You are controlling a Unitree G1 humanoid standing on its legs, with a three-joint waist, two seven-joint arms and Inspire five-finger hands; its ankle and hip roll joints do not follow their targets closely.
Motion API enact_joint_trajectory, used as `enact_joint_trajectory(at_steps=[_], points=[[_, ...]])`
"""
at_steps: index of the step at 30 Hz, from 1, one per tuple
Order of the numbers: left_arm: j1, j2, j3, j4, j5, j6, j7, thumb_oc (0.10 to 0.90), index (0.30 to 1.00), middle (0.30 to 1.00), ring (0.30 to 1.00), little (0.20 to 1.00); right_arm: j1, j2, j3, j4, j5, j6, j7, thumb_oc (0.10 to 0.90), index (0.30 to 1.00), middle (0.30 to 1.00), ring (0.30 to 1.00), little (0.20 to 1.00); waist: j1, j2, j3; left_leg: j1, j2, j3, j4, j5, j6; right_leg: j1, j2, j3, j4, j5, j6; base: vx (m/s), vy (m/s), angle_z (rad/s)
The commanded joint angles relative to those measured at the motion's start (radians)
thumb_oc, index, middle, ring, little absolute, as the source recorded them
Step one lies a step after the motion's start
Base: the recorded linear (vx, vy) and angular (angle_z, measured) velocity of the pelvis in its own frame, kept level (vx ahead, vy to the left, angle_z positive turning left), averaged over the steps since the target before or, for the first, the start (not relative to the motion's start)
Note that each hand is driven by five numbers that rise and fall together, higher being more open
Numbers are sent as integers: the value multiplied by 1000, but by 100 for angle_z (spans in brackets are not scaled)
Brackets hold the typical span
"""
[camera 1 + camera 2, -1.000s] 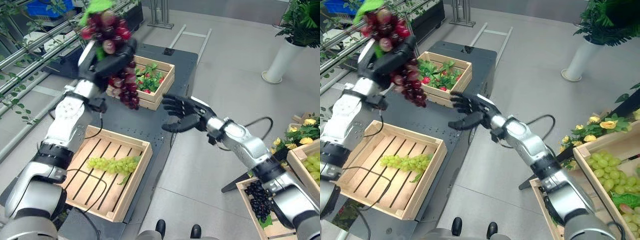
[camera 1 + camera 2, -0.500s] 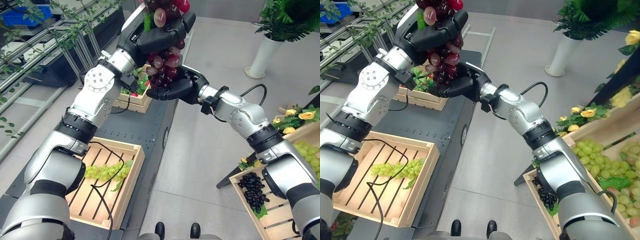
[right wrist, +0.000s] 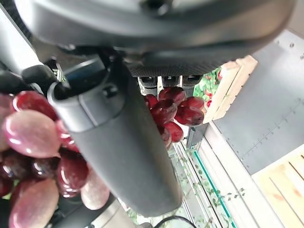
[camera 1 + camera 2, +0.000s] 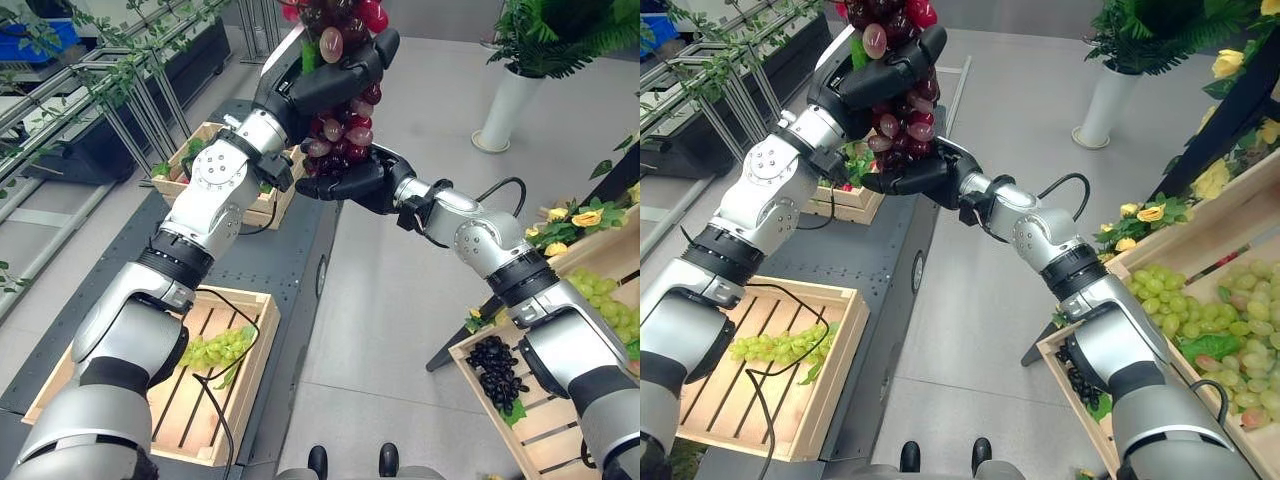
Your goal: Pick up the fruits from the basket on one side to the basket on the other side
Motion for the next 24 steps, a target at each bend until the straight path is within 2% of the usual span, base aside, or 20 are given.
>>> enact_joint_trajectory(at_steps=[1, 12, 17, 24], points=[[-97, -32, 29, 117, -31, -117, 31, 400, 300, 300, 300, 300, -101, 63, -44, 80, 87, -130, -36, 800, 900, 900, 900, 900, 30, 21, -231, -7, -39, -7, 1, -86, -24, 11, 29, -32, 2, -33, -28, 0, 0, 0], [-57, 6, 63, 200, -5, -124, 68, 400, 300, 300, 300, 300, -70, 53, -73, 88, 90, -167, -59, 800, 900, 900, 900, 900, 32, 23, -225, -9, -39, -7, 1, -84, -24, 10, 29, -32, 2, -33, -28, 0, 0, 0], [-54, 7, 61, 211, 5, -123, 64, 400, 300, 300, 300, 300, -71, 69, -67, 82, 74, -167, -58, 800, 900, 900, 900, 900, 32, 25, -221, -9, -39, -8, 1, -84, -24, 10, 29, -31, 2, -32, -28, 0, 0, 0], [-46, -5, 58, 199, 9, -117, 53, 400, 300, 300, 300, 300, -62, 115, -60, 49, 135, -161, -40, 800, 900, 900, 900, 900, 35, 26, -221, -8, -39, -8, 1, -85, -23, 11, 29, -28, 2, -32, -28, 0, 0, 0]])
